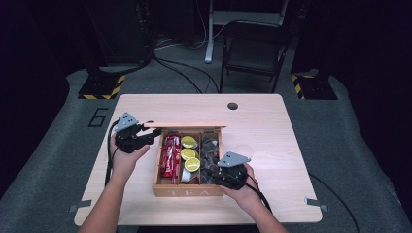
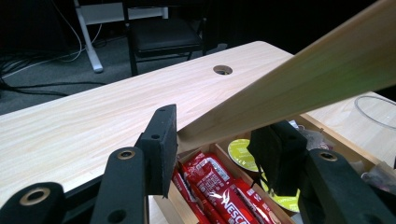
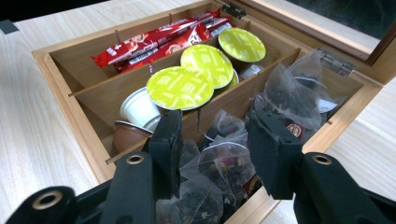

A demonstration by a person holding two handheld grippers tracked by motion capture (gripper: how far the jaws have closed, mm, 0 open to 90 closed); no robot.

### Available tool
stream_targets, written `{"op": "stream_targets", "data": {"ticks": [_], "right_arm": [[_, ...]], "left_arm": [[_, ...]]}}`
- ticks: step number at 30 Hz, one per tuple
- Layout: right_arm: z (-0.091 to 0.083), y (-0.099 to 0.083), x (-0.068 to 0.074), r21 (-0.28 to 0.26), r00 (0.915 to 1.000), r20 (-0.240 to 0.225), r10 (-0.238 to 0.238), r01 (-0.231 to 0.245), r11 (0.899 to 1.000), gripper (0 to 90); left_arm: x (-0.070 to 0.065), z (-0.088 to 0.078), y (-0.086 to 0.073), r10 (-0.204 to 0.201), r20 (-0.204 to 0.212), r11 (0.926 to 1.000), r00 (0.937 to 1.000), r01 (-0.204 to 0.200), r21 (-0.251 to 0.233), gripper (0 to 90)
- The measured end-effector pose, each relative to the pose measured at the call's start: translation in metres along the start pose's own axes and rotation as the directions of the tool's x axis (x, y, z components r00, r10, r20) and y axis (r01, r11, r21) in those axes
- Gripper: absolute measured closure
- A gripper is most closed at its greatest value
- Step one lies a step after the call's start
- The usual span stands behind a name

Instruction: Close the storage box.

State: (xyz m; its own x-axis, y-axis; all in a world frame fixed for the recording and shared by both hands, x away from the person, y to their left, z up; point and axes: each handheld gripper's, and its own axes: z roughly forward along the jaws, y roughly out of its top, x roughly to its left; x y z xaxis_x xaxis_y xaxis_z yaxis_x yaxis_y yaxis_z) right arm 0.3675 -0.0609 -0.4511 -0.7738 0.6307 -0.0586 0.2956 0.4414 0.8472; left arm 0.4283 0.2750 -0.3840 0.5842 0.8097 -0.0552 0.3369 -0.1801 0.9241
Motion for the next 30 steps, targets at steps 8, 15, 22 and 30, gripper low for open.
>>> {"op": "stream_targets", "data": {"ticks": [8,15,22,30], "right_arm": [[0.007,-0.006,-0.005,0.038,0.9998,-0.004,0.022,-0.022,0.999,55.8],[0.012,-0.008,-0.004,0.065,0.9999,0.013,0.005,-0.006,0.998,55.8],[0.016,-0.009,-0.004,0.083,0.9998,0.02,-0.01,0.008,0.997,55.4],[0.021,-0.011,-0.004,0.093,1.0,0.007,0.001,-0.002,0.996,56.7]], "left_arm": [[0.0,0.0,0.0,0.0,0.0,1.0,1.0,0.0,0.0,51.6],[0.0,0.0,0.0,0.0,-0.001,1.0,1.0,0.0,0.0,51.6],[0.0,0.0,0.0,0.0,-0.002,1.0,1.0,0.0,-0.001,51.6],[0.0,0.0,0.0,0.0,-0.003,1.0,1.0,0.0,0.001,51.6]]}}
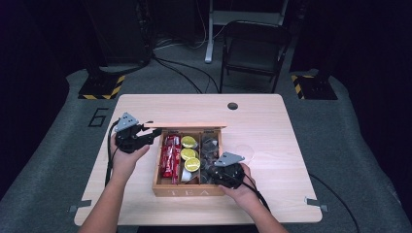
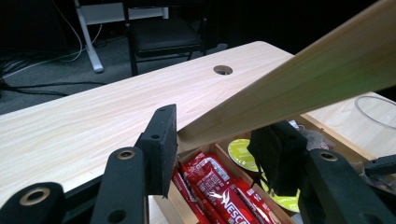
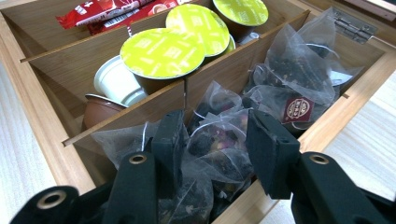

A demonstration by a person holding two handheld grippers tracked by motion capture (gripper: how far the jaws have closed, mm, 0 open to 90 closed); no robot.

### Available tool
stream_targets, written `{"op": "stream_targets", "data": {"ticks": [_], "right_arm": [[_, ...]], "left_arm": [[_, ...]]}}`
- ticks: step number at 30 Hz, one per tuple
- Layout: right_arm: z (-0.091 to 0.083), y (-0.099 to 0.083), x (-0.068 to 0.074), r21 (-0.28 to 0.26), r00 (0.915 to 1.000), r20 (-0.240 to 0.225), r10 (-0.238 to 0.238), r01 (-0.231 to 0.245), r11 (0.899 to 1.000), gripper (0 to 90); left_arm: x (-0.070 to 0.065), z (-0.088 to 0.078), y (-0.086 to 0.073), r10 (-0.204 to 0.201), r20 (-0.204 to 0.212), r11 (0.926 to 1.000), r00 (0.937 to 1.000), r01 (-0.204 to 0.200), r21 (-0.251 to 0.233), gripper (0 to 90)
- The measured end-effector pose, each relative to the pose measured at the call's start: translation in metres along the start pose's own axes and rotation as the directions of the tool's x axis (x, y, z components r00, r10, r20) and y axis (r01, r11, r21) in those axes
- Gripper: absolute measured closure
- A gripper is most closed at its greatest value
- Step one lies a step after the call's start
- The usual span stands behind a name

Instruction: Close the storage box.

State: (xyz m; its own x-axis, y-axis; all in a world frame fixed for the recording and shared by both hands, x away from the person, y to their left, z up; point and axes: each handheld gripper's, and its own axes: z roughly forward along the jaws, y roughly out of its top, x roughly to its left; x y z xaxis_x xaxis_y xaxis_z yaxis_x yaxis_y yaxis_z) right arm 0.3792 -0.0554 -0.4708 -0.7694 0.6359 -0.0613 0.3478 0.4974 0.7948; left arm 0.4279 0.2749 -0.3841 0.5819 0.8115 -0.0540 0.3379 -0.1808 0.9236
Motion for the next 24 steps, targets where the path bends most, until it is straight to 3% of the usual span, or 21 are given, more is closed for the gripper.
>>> {"op": "stream_targets", "data": {"ticks": [10,16,24], "right_arm": [[0.0047,0.0019,0.0012,0.02,0.9998,-0.013,-0.011,0.011,1.0,52.9],[0.0058,0.0027,0.0054,0.043,0.9996,0.015,-0.026,0.025,0.999,54.5],[0.0046,0.0026,0.003,0.065,0.998,0.016,-0.061,0.06,0.996,68.2]], "left_arm": [[0.0002,0.0003,-0.0005,-0.003,0.002,1.0,1.0,0.003,-0.005,51.5],[0.0001,0.0003,-0.0006,-0.004,0.002,1.0,1.0,0.004,-0.005,51.5],[0.0001,-0.0001,-0.0007,-0.003,0.004,1.0,1.0,0.003,-0.001,51.5]]}}
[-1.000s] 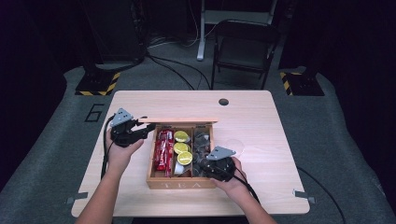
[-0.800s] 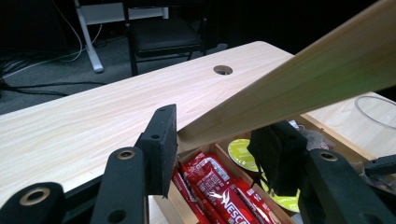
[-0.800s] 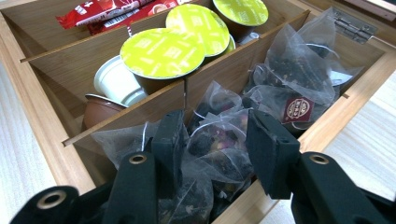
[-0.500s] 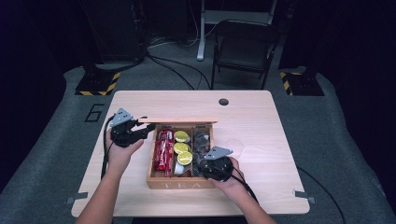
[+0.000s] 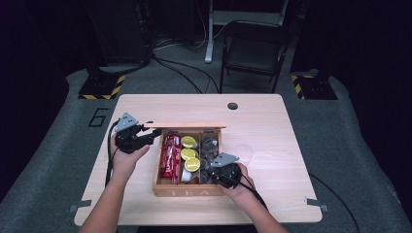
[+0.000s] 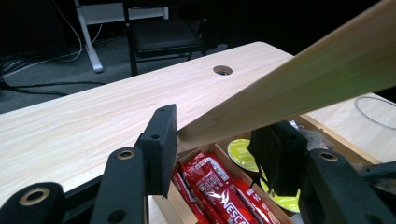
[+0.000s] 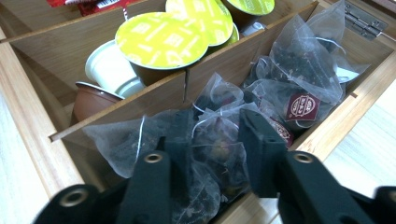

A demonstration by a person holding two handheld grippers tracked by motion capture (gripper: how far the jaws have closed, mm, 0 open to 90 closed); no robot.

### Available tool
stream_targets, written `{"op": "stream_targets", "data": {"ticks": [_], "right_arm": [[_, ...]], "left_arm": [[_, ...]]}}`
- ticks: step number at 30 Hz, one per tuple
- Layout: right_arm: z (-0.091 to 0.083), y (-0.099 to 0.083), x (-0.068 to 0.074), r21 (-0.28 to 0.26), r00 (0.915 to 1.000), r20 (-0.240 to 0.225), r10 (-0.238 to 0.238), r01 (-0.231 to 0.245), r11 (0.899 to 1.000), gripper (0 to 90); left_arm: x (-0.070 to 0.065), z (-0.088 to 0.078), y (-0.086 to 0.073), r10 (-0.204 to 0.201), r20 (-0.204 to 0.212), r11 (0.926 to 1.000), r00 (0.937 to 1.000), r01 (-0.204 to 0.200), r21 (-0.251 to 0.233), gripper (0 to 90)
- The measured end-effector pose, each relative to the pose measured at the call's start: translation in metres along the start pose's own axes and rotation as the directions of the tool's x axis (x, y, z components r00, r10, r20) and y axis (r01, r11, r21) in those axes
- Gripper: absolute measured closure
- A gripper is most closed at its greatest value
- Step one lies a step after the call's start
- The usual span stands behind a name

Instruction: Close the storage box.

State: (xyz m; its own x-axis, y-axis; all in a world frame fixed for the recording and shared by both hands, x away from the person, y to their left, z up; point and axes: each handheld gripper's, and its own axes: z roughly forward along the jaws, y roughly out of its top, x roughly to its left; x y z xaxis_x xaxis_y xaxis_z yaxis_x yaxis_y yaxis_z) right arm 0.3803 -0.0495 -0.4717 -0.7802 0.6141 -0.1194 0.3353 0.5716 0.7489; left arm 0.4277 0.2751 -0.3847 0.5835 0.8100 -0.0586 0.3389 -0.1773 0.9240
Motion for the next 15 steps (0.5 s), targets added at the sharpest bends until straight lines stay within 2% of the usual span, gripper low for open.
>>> {"op": "stream_targets", "data": {"ticks": [1,3,5,6,15], "right_arm": [[0.001,0.0,0.001,-0.003,0.9998,0.009,0.02,-0.02,1.0,69.6],[-0.001,0.0,-0.001,-0.006,0.9999,0.0,0.017,-0.017,1.0,73.6],[-0.003,0.001,-0.001,-0.026,0.9994,-0.002,0.035,-0.035,0.999,76.3],[-0.005,0.001,-0.003,-0.038,0.9989,-0.02,0.042,-0.043,0.998,78.2],[-0.015,0.001,-0.012,-0.101,0.987,-0.078,0.141,-0.148,0.984,79.1]], "left_arm": [[0.0,0.0,0.0,0.0,0.0,1.0,1.0,0.0,0.0,51.4],[0.0,0.0,0.0,0.0,0.0,1.0,1.0,0.0,0.0,51.4],[0.0,0.0,0.0,0.0,0.0,1.0,1.0,0.0,0.0,51.4],[0.0,0.0,0.0,0.0,0.0,1.0,1.0,0.0,0.0,51.5],[0.0,0.0,0.0,0.0,0.0,1.0,1.0,0.0,0.001,51.5]]}}
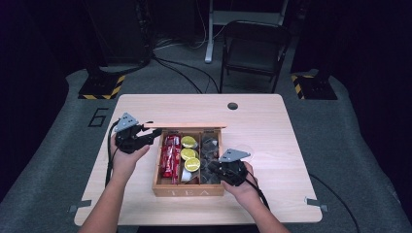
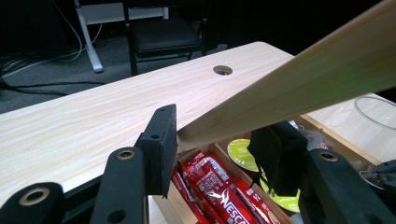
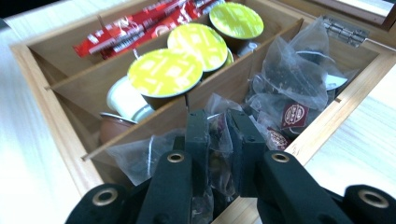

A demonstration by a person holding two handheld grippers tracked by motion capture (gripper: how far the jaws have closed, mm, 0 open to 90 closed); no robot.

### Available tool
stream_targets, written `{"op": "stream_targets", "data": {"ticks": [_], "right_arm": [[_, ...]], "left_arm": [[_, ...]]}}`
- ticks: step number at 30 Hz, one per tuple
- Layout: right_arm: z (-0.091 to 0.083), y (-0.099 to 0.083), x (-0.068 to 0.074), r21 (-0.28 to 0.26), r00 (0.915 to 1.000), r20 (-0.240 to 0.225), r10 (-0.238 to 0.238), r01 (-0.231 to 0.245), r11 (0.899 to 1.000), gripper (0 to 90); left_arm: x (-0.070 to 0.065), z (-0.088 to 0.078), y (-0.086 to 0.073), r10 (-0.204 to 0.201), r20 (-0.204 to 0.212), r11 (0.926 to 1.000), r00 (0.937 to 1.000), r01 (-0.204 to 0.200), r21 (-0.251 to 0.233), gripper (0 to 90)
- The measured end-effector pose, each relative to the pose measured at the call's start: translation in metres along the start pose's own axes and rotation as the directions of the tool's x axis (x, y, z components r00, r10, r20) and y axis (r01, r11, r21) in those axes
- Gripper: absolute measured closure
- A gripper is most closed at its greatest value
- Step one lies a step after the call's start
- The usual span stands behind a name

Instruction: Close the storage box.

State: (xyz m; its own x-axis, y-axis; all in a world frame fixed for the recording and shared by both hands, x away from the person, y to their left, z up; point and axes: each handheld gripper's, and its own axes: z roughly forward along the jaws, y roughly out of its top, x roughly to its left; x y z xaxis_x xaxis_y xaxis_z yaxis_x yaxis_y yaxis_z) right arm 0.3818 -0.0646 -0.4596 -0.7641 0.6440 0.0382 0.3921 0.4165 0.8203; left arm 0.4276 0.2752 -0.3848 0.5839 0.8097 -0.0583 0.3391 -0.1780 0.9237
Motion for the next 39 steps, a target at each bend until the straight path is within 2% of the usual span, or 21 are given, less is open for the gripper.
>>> {"op": "stream_targets", "data": {"ticks": [4,12,15,19,24,25,27,39], "right_arm": [[-0.006,0.003,0.0,-0.024,0.9997,-0.018,0.015,-0.015,1.0,79.1],[-0.013,0.01,0.005,-0.045,0.9988,-0.049,0.005,-0.007,0.999,79.0],[-0.014,0.011,0.007,-0.045,0.9989,-0.047,0.003,-0.005,0.999,79.0],[-0.016,0.013,0.008,-0.053,0.9989,-0.042,-0.022,0.02,0.998,79.0],[-0.02,0.014,0.009,-0.059,0.9989,-0.044,-0.013,0.011,0.998,79.0],[-0.02,0.015,0.009,-0.061,0.9989,-0.039,-0.026,0.023,0.998,79.0],[-0.021,0.015,0.009,-0.062,0.9991,-0.04,-0.011,0.008,0.998,78.9],[-0.037,0.016,-0.004,-0.086,0.9998,-0.016,0.013,-0.015,0.996,78.8]], "left_arm": [[0.0,0.0,0.0,0.0,0.0,1.0,1.0,0.0,-0.001,51.4],[0.0,0.0,0.0,-0.001,0.0,1.0,1.0,0.001,-0.001,51.4],[0.0,0.0,0.0,-0.001,0.001,1.0,1.0,0.001,0.0,51.4],[0.0,0.0,0.0,-0.001,0.001,1.0,1.0,0.001,0.0,51.4],[0.0,0.0,0.0,0.0,0.001,1.0,1.0,0.0,0.001,51.4],[0.0,0.0,0.0,0.0,0.001,1.0,1.0,0.0,0.001,51.4],[0.0,0.0,0.0,0.0,0.002,1.0,1.0,0.0,0.001,51.4],[0.0,0.0,0.0,0.0,0.002,1.0,1.0,0.0,0.002,51.4]]}}
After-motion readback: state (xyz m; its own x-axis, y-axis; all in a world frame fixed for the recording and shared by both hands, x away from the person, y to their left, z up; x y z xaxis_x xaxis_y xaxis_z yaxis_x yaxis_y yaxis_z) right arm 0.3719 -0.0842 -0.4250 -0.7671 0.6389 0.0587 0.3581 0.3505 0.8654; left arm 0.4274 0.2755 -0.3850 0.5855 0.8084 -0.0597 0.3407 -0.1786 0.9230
